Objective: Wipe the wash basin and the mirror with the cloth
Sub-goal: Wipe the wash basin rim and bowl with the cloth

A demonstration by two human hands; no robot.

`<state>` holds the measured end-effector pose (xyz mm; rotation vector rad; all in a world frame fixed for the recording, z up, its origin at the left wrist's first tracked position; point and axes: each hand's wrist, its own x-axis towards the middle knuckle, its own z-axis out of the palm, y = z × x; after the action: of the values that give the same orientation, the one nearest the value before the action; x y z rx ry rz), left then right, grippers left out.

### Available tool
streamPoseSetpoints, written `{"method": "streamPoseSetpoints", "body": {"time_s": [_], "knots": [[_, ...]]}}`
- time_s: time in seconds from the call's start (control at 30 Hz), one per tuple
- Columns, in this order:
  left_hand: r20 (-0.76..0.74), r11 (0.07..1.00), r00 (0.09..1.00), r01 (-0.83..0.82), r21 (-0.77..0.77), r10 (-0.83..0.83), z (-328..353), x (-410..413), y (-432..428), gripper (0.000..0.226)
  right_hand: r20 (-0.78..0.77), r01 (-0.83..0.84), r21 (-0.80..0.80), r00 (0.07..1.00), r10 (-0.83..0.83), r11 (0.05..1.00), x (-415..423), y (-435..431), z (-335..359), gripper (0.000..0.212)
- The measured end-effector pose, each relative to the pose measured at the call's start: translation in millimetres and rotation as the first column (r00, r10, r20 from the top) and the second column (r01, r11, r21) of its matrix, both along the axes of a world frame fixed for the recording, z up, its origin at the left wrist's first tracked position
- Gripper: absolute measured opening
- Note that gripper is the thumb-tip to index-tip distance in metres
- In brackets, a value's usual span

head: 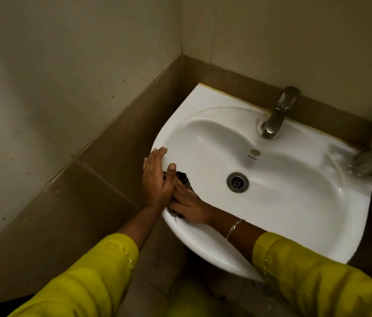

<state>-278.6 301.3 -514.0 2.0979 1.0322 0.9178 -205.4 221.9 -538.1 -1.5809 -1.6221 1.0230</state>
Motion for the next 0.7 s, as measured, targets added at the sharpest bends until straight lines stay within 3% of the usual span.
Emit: {"method": "streamPoseSetpoints", "body": {"time_s": [0.23,0.53,0.7], "knots": [[-0.056,0.998,0.996,0.066,-0.012,-0.067,0.4,-3.1,3.9,0.089,0.107,-0.094,-0.139,0.988,0.109,0.986,-2.1,-30.2,8.9,0.070],[-0.196,0.998,0.981,0.011,0.068,0.003,-2.5,-0.6,2.6,0.053,0.180,-0.096,-0.324,0.970,0.161,0.941,-1.3,-79.4,17.0,0.079],[-0.216,0.994,0.976,0.010,0.111,0.014,-6.0,0.3,6.3,0.040,0.169,-0.081,-0.403,0.972,0.161,0.912,6.9,-102.7,29.5,0.068]]}}
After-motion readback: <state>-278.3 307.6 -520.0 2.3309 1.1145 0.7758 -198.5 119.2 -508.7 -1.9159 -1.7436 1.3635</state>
